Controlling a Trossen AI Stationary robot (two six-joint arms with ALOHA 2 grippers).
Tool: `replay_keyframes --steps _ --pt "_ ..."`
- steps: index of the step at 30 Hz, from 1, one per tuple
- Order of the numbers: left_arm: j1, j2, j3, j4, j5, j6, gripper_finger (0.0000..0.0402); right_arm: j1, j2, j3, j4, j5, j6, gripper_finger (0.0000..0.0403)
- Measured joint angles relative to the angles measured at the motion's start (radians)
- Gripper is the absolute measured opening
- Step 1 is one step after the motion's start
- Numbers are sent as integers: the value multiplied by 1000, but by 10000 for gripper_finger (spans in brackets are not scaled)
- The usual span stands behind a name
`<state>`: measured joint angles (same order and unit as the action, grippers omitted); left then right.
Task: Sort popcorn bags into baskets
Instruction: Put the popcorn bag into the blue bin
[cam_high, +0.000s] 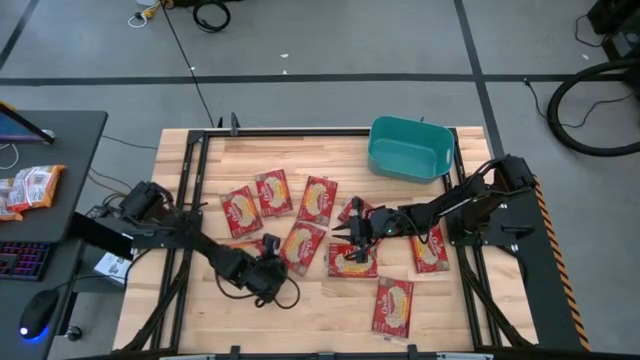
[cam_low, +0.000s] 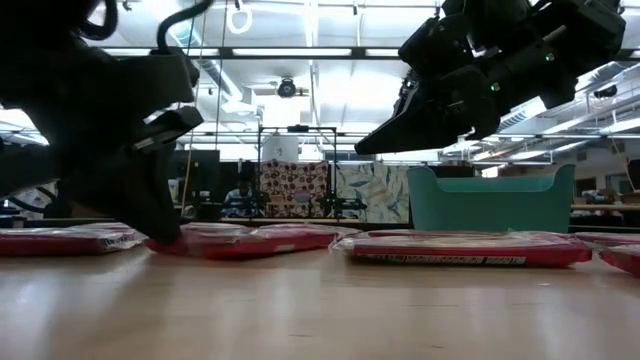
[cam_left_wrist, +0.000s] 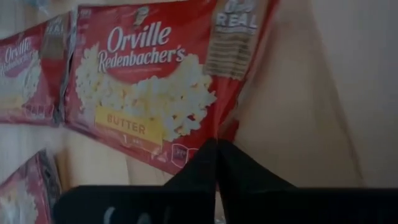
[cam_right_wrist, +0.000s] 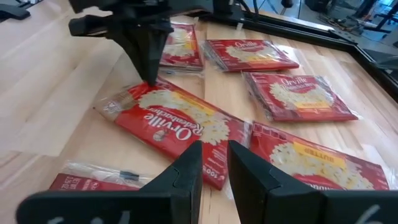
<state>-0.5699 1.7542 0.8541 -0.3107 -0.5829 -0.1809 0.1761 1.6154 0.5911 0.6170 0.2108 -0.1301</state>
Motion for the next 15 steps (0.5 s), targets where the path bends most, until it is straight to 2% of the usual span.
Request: replay_keyframes --steps 3,7,11,15 --pt "20 0 32 -47 13 -17 8 5 0 0 0 -3 2 80" --pt "50 0 136 -158 64 25 4 18 0 0 0 5 -23 80" --pt "81 -1 268 -270 105 64 3 40 -21 -1 -30 126 -62 80" --pt "118 -2 404 -387 111 77 2 72 -95 -1 -126 249 -64 80"
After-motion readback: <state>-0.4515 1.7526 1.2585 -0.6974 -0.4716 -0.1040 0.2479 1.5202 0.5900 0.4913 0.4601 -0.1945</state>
